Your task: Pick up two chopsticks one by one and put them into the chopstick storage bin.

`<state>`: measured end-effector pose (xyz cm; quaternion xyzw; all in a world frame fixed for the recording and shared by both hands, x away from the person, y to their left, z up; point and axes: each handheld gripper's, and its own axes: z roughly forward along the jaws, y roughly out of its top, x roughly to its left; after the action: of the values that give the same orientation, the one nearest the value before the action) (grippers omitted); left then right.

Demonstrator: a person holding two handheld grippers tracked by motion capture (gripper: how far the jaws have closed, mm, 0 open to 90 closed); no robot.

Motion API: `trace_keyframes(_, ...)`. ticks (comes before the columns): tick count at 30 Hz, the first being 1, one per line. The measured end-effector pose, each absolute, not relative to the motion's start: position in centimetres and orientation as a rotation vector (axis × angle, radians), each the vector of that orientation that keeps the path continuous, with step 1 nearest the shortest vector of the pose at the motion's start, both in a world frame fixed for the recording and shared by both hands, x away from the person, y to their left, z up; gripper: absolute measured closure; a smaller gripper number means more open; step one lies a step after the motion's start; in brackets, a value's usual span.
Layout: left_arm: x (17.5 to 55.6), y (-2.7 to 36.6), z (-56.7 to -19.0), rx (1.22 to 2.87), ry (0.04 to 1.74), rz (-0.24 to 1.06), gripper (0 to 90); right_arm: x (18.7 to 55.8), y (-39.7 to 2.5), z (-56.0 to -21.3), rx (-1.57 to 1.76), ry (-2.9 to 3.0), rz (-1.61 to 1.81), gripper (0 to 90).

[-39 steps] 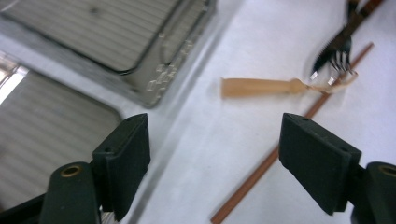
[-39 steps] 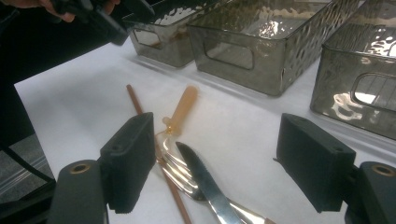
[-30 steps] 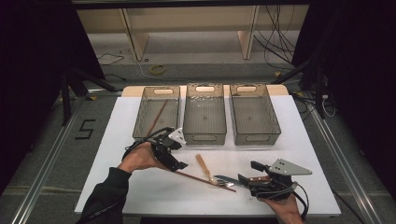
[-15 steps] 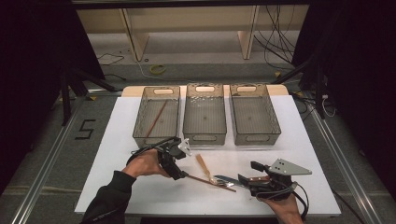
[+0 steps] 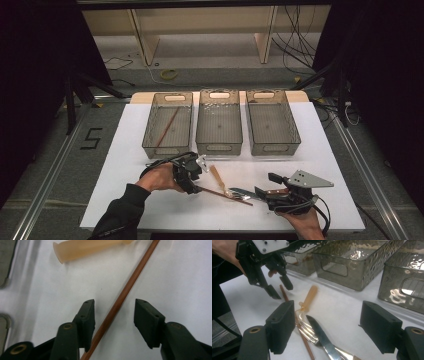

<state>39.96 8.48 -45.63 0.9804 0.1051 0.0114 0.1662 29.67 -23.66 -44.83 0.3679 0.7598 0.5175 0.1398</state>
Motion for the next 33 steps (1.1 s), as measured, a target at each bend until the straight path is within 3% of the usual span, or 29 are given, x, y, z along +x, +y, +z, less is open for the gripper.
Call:
trace_keyframes(16, 39.2, 7.9, -46.2, 2.876, 0.15, 0.036, 73.3, 29.6, -23.6, -44.8, 1.061, 2.2, 1.494, 29.1)
trace_keyframes(33, 37.6, 8.0, -46.2, 2.895, -0.049, -0.012, 82.2, 29.7, -23.6, -44.9, 1.065, 2.202, 1.49, 29.2)
